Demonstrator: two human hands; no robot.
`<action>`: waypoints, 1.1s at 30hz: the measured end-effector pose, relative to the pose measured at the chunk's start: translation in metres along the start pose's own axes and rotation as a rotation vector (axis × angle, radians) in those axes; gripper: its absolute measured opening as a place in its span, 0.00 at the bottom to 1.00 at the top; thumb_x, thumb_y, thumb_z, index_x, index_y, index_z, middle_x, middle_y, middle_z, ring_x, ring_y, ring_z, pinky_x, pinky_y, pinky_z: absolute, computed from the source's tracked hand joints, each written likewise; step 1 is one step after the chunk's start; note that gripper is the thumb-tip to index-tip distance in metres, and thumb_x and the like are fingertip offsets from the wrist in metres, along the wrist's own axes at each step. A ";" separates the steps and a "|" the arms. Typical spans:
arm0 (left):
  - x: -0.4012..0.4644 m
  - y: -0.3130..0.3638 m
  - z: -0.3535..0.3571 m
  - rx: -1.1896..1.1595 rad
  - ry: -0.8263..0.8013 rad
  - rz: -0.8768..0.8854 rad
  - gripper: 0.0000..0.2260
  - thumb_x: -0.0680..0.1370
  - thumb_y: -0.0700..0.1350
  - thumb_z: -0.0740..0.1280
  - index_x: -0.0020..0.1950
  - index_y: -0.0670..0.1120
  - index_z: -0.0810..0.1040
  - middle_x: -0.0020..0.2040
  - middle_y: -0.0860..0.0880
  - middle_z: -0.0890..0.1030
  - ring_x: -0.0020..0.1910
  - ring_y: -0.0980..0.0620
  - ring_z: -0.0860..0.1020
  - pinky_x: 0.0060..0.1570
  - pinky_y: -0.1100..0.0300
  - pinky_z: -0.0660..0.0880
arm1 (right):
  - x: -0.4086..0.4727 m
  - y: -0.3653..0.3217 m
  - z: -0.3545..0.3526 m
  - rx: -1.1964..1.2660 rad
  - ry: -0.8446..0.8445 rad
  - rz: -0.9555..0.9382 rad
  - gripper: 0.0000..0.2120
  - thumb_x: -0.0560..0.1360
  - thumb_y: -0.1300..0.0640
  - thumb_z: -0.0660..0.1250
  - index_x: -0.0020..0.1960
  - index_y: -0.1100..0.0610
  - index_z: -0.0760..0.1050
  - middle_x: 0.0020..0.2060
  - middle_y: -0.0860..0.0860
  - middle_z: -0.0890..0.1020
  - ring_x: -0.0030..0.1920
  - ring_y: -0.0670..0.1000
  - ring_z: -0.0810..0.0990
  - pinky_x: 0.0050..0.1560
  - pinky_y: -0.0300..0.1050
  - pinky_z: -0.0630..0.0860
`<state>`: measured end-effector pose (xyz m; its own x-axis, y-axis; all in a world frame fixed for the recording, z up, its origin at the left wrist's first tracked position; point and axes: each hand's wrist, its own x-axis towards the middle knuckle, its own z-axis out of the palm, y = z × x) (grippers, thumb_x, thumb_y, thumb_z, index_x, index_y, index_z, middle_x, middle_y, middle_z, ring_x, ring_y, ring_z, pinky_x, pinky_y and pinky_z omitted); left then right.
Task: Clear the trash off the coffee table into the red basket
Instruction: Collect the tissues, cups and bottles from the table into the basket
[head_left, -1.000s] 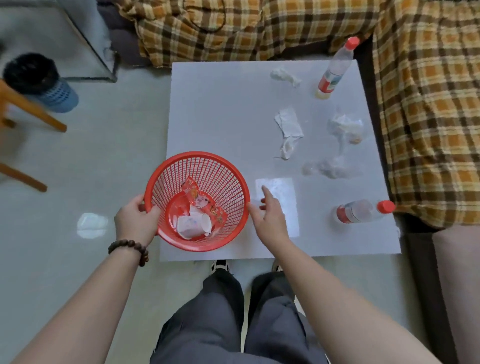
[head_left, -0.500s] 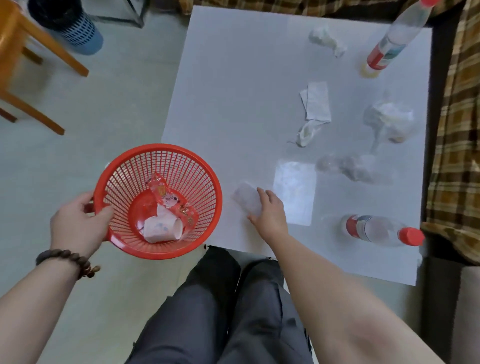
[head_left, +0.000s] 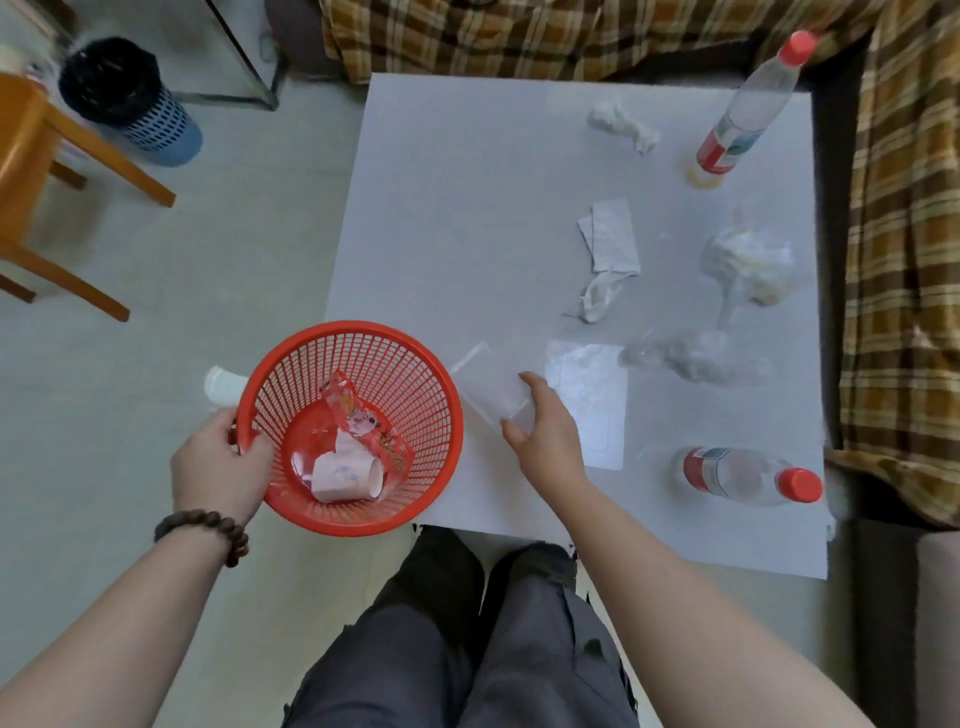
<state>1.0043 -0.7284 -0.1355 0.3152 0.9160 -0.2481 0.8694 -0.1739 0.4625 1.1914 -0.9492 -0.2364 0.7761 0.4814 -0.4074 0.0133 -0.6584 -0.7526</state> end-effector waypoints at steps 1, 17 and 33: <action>-0.001 0.004 0.002 -0.002 0.005 0.008 0.06 0.73 0.35 0.65 0.48 0.41 0.80 0.39 0.40 0.80 0.39 0.42 0.74 0.42 0.54 0.68 | -0.002 -0.012 -0.008 0.022 0.044 -0.028 0.28 0.73 0.58 0.68 0.70 0.49 0.63 0.63 0.47 0.73 0.63 0.48 0.70 0.58 0.39 0.65; -0.003 0.064 -0.007 -0.189 0.032 0.088 0.05 0.74 0.34 0.63 0.43 0.40 0.77 0.38 0.43 0.78 0.38 0.43 0.73 0.40 0.56 0.66 | -0.038 -0.119 -0.095 0.103 0.376 -0.327 0.27 0.71 0.56 0.70 0.67 0.47 0.65 0.60 0.46 0.74 0.59 0.47 0.72 0.58 0.39 0.68; -0.033 0.118 -0.020 -0.325 -0.171 0.302 0.06 0.76 0.37 0.62 0.47 0.45 0.77 0.37 0.50 0.81 0.34 0.53 0.78 0.28 0.68 0.71 | -0.017 -0.134 -0.045 -0.406 -0.015 -0.322 0.29 0.73 0.61 0.66 0.71 0.50 0.62 0.63 0.53 0.74 0.59 0.56 0.73 0.56 0.51 0.73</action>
<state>1.0894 -0.7719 -0.0558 0.6169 0.7649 -0.1856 0.5742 -0.2761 0.7708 1.2052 -0.8950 -0.1050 0.6831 0.7029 -0.1981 0.4960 -0.6457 -0.5806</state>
